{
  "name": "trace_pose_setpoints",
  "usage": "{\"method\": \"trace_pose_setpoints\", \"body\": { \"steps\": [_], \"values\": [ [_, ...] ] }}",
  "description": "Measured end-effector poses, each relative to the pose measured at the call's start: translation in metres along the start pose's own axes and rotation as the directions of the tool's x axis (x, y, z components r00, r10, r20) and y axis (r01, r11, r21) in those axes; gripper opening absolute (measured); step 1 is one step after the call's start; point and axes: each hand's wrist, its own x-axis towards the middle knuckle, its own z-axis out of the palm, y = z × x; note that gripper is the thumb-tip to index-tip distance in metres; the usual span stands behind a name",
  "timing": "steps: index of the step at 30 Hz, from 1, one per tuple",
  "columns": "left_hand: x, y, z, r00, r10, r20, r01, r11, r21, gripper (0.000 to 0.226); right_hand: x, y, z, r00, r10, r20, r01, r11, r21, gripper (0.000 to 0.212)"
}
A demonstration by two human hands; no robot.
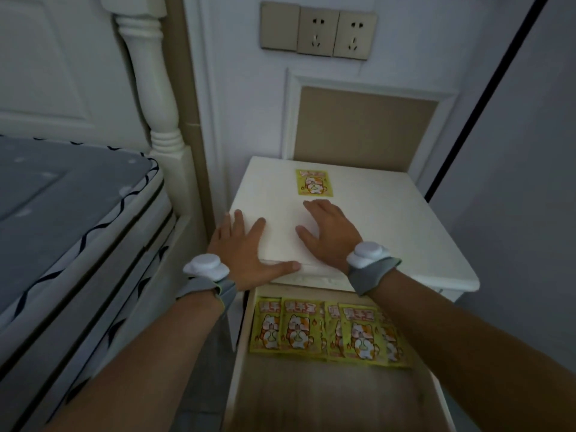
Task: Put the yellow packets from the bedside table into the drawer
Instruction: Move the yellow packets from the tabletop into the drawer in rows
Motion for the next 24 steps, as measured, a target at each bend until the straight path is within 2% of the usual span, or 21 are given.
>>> {"method": "trace_pose_setpoints", "body": {
  "steps": [5,10,13,20,24],
  "values": [
    [0.003,-0.003,0.009,0.997,0.017,-0.072,-0.015,0.999,0.034,0.131,0.063,0.014,0.017,0.991,0.099,0.092,-0.094,0.994,-0.058,0.079],
    [0.003,-0.003,0.004,1.0,0.027,0.003,-0.027,0.999,0.031,0.129,0.093,0.028,0.027,0.965,0.215,0.15,-0.197,0.972,-0.126,0.087],
    [0.003,-0.003,0.005,0.999,0.037,-0.02,-0.036,0.998,0.044,0.128,0.096,0.031,0.028,0.942,0.253,0.22,-0.228,0.965,-0.132,0.09],
    [-0.003,-0.001,0.002,0.999,0.033,-0.01,-0.033,0.999,0.02,0.129,0.054,0.017,0.012,0.979,0.132,0.154,-0.099,0.974,-0.205,0.076],
    [-0.005,-0.001,0.001,1.0,0.016,-0.006,-0.016,1.0,-0.002,0.132,0.006,0.012,-0.004,0.984,0.064,0.169,-0.04,0.989,-0.14,0.067]
  ]
}}
